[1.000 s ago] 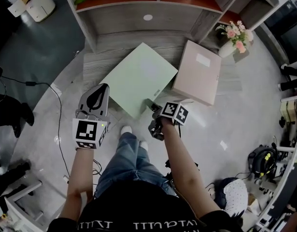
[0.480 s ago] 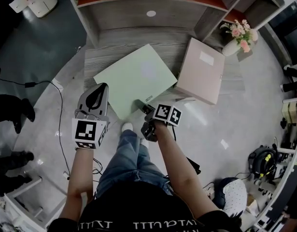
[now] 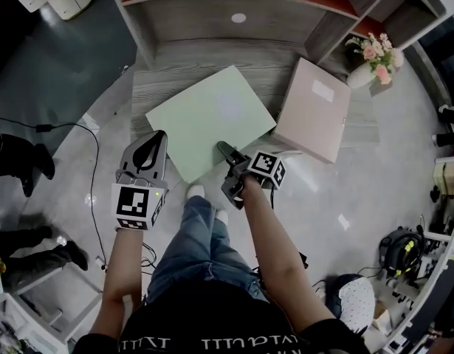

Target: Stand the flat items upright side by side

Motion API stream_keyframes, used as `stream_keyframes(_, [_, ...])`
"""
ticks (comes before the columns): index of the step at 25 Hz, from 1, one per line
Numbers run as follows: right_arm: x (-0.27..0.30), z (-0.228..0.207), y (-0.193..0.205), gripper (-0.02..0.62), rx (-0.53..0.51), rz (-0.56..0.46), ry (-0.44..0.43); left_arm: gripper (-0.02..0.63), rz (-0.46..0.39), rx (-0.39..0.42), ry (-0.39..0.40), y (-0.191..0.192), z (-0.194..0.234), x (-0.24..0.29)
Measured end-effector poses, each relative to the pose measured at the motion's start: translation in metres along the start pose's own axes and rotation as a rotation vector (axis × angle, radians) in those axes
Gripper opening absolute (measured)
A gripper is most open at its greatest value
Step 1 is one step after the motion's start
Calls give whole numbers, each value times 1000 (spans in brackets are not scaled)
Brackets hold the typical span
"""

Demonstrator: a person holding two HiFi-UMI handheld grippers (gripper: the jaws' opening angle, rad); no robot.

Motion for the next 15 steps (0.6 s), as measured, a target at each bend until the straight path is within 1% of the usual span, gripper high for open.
stream_keyframes(3, [0, -2, 7, 370, 37, -22, -35, 14, 2, -4, 3, 3, 0, -1])
stream_keyframes(6, [-5, -6, 13, 370, 71, -14, -69, 14, 0, -3, 4, 4, -2, -1])
stream_keyframes(8, [-6, -5, 14, 368, 78, -16, -102, 14, -1, -2, 3, 4, -2, -1])
stream_keyframes(11, [0, -2, 11, 368, 83, -52, -172, 14, 1, -4, -1, 5, 1, -1])
stream_keyframes(12, [2, -1, 11, 362, 82, -61, -184, 14, 2, -5, -3, 6, 3, 0])
stream_keyframes(15, [4, 4, 12, 336, 97, -53, -165, 14, 0, -13, -13, 5, 9, -1])
Point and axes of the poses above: the fingertips, and each gripper's own axes: x forward along the fingers, z to its left, y out of its underside, the point moved 2 cm from there along -x, backward along the fingers, and after that the axes turned 7 degrees about -x, right-handed, at the moved point
